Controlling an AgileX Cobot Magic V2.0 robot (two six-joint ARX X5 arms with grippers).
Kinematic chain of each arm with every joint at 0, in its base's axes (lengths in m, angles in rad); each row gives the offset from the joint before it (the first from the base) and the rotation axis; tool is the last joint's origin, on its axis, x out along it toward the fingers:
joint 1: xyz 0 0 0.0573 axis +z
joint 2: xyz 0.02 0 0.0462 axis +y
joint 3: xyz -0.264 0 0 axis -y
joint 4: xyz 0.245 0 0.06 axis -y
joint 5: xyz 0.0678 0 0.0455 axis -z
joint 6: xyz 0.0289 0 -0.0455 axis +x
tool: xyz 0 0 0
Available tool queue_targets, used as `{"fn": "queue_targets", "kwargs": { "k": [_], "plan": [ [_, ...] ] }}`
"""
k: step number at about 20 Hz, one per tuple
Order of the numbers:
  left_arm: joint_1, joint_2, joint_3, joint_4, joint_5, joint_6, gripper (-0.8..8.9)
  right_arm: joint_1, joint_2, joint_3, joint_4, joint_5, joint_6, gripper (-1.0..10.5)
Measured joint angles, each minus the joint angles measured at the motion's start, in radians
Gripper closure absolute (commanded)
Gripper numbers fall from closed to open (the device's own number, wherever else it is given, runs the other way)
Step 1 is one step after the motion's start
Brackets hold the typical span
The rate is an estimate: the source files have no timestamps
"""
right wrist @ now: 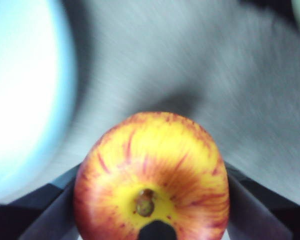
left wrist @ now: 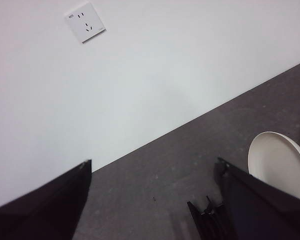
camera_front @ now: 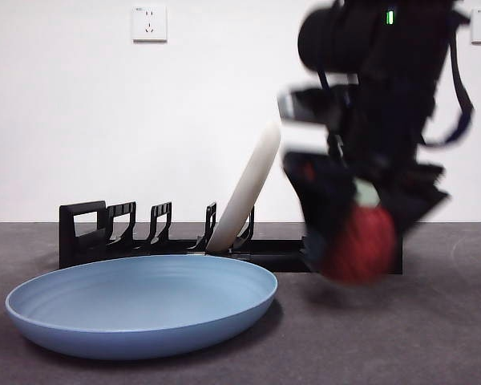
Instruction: Take the blue plate from the plate rack,put the plate on the table,take the apple from the table,put the apple in the plate
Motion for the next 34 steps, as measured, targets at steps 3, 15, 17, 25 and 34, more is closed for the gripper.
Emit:
{"fn": "queue_targets", "kwargs": {
  "k": [3,15,17,25,34],
  "plan": [
    [0.000,0.000,0.000,0.000,-0.006,0.000,4.05,0.049,-0.039,0.120,0.016,-0.143,0.007,9.6],
    [0.000,0.000,0.000,-0.021,-0.351,0.001,4.05,0.261,0.290,0.371,0.053,-0.120,0.006,9.6],
    [0.000,0.000,0.000,-0.039,-0.361,0.001,4.05,0.261,0.334,0.373,0.046,-0.089,0.006,9.6],
    [0.000,0.000,0.000,-0.064,-0.367,0.001,4.05,0.262,0.392,0.381,0.024,-0.080,-0.017,6.2],
    [0.000,0.000,0.000,-0.077,-0.365,-0.018,4.05,0.266,0.392,0.383,0.019,-0.084,-0.020,4.4]
  ]
}}
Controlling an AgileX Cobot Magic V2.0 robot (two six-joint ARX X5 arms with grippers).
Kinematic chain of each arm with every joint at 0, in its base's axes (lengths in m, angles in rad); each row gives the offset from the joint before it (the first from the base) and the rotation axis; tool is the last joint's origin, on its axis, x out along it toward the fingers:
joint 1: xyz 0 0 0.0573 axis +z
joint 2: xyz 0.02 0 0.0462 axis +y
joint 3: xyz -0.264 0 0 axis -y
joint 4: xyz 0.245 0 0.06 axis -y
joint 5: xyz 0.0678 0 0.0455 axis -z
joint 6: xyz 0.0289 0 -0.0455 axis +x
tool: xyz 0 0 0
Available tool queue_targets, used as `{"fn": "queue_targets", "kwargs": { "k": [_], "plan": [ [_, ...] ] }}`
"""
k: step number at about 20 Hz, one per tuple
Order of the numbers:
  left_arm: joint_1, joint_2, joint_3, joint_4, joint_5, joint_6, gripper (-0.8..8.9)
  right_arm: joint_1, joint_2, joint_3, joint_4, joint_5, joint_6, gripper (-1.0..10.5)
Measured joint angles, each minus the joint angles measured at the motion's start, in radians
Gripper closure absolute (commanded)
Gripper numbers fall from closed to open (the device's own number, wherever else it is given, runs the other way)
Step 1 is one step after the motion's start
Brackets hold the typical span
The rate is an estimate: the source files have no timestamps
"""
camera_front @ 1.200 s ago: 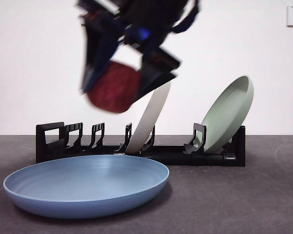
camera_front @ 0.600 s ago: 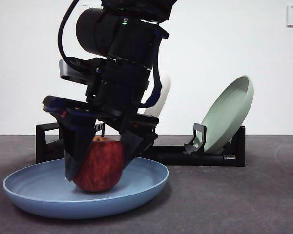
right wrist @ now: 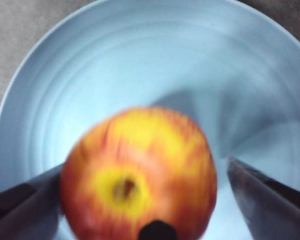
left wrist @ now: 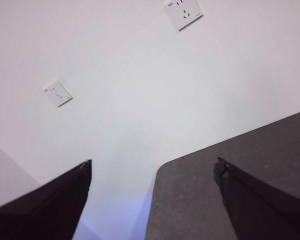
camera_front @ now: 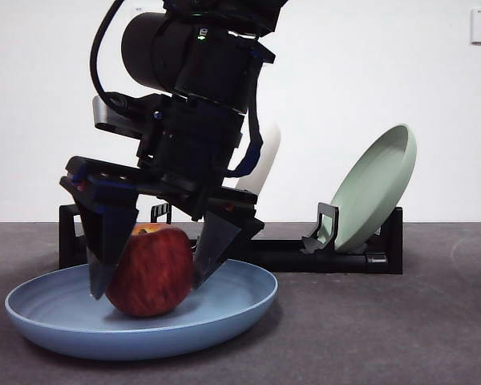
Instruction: Take the blue plate from the plate rack,put the plate on the table,take the apple from the table,put the apple in the plate
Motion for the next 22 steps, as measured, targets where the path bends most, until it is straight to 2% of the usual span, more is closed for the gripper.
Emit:
{"fn": "queue_targets", "kwargs": {
  "k": [2,5,10,13,15,16,18,19,20,22],
  "plan": [
    [0.000,0.000,0.000,-0.034,0.037,-0.035,4.05,0.000,-0.018,0.002,-0.014,0.000,0.000,4.4],
    [0.000,0.000,0.000,-0.092,0.176,-0.091,4.05,0.000,-0.122,0.018,-0.037,0.001,0.000,4.4],
    [0.000,0.000,0.000,-0.128,0.481,-0.113,4.05,-0.030,-0.406,0.030,-0.114,0.000,-0.008,4.4],
    [0.000,0.000,0.000,-0.128,0.682,-0.116,4.05,-0.076,-0.561,0.030,-0.164,0.001,-0.019,4.5],
    [0.000,0.004,0.000,-0.128,0.773,-0.117,4.11,-0.118,-0.666,0.030,-0.197,0.001,-0.023,4.6],
    [0.000,0.010,0.000,-0.128,0.782,-0.117,4.29,-0.137,-0.705,0.030,-0.212,0.002,-0.026,5.2],
    [0.000,0.029,0.000,-0.128,0.784,-0.117,6.39,-0.169,-0.772,0.031,-0.255,0.002,-0.035,7.8],
    [0.000,0.042,0.000,-0.128,0.785,-0.117,7.80,-0.183,-0.797,0.031,-0.280,0.002,-0.043,9.1],
    [0.000,0.054,0.000,-0.128,0.785,-0.117,8.29,-0.191,-0.811,0.031,-0.300,0.002,-0.050,9.7],
    [0.000,0.079,0.000,-0.128,0.785,-0.116,8.22,-0.202,-0.830,0.031,-0.333,0.002,-0.069,9.6]
  ]
}}
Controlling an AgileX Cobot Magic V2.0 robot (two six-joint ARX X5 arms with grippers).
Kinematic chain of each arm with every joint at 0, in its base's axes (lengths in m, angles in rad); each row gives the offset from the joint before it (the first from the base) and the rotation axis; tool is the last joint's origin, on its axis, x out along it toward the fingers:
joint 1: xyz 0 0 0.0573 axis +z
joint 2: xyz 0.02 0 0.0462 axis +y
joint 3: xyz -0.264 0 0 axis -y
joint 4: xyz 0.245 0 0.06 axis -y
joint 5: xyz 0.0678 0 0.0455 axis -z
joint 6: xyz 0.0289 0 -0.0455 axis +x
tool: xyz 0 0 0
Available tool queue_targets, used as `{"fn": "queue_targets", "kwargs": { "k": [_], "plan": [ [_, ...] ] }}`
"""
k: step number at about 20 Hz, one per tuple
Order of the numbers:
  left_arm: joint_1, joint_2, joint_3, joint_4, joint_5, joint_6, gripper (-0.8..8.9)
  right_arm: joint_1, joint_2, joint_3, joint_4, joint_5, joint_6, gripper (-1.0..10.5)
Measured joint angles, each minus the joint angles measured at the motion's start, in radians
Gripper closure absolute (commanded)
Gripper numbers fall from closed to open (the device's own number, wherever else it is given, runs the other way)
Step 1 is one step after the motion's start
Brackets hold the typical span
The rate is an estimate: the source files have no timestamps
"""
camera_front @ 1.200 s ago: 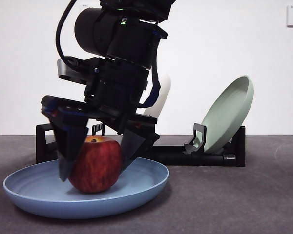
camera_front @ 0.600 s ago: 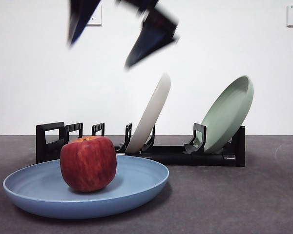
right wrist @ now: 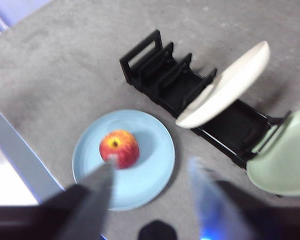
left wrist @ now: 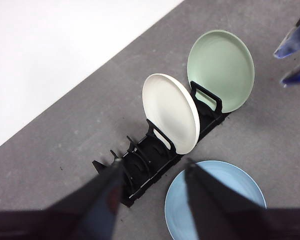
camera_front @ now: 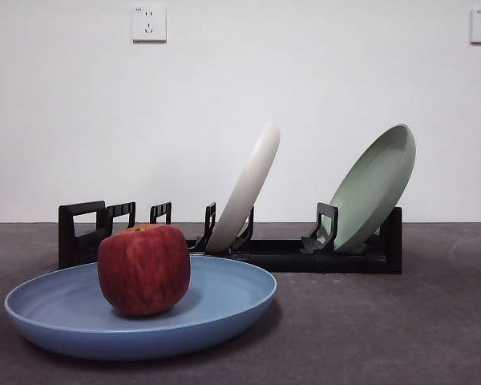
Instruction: Take the blue plate from the plate rack,put the plate on the table,take the apple from the table,put the apple in the plate
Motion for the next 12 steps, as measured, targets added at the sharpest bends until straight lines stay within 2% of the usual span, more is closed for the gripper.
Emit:
{"fn": "queue_targets", "kwargs": {
  "k": [4,7,12],
  "plan": [
    [0.000,0.019,-0.014,0.000,0.000,0.000,8.22,0.000,-0.004,0.000,-0.025,-0.001,-0.029,9.6],
    [0.000,0.003,-0.091,0.001,-0.003,0.001,8.22,0.000,-0.019,-0.032,-0.018,-0.003,-0.035,9.6],
    [0.000,-0.120,-0.377,0.229,-0.001,-0.001,8.22,0.000,-0.111,-0.228,0.112,-0.003,-0.031,9.6]
  ]
}}
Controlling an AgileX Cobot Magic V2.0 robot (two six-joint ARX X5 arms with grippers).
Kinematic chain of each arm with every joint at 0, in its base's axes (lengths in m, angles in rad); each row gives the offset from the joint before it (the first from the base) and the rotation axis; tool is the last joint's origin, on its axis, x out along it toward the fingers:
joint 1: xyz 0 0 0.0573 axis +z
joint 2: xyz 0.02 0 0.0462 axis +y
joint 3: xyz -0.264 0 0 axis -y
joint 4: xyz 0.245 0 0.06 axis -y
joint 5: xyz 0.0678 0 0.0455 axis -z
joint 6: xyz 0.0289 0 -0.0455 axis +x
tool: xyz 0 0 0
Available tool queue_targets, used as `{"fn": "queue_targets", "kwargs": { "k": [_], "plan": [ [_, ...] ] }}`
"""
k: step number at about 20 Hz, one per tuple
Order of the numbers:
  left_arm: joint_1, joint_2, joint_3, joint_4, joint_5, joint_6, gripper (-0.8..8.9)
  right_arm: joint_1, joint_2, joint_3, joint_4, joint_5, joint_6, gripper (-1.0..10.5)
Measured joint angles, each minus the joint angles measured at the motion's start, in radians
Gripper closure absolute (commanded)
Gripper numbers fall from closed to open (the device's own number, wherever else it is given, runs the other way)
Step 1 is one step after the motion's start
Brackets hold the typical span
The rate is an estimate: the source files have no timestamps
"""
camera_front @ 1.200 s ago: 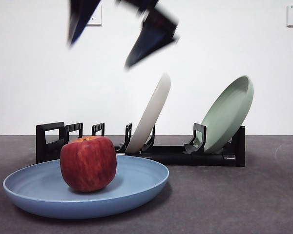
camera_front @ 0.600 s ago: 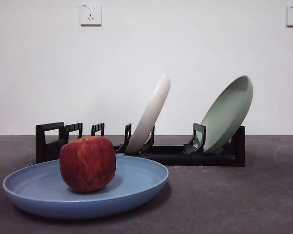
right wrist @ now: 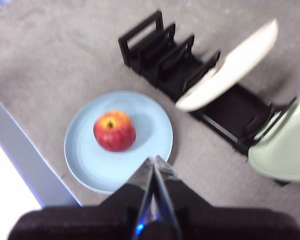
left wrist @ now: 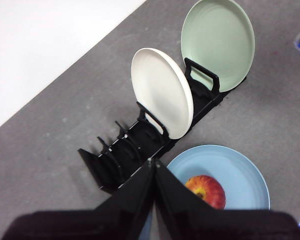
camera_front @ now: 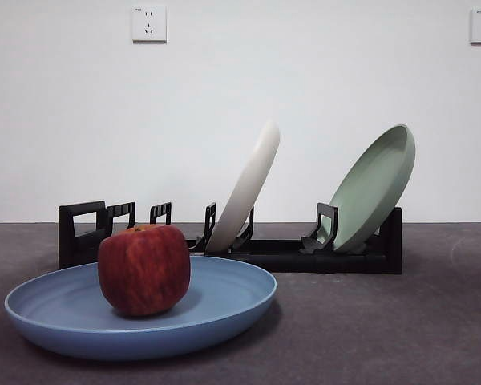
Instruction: Take the blue plate from the plate rack,put the plate on the table,take the apple from the table,put the apple in the plate
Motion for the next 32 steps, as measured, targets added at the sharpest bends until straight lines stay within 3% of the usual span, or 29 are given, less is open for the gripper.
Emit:
{"fn": "queue_targets", "kwargs": {
  "k": [7,11,27,30,32],
  "plan": [
    [0.000,-0.225,-0.538,0.389,0.021,-0.029,8.23,0.000,-0.180,-0.415,0.301,-0.005,0.088,9.6],
    [0.000,-0.324,-0.752,0.558,0.068,-0.049,8.22,0.000,-0.247,-0.568,0.410,-0.003,0.113,9.6],
    [0.008,-0.347,-0.773,0.578,0.073,-0.054,8.16,0.000,-0.256,-0.577,0.418,0.022,0.124,9.6],
    [0.096,-0.373,-0.773,0.594,0.084,-0.019,8.16,0.000,-0.256,-0.577,0.419,0.022,0.125,9.6],
    [0.214,-0.394,-0.777,0.665,0.144,-0.011,8.16,0.000,-0.256,-0.577,0.418,0.022,0.125,9.6]
  ]
}}
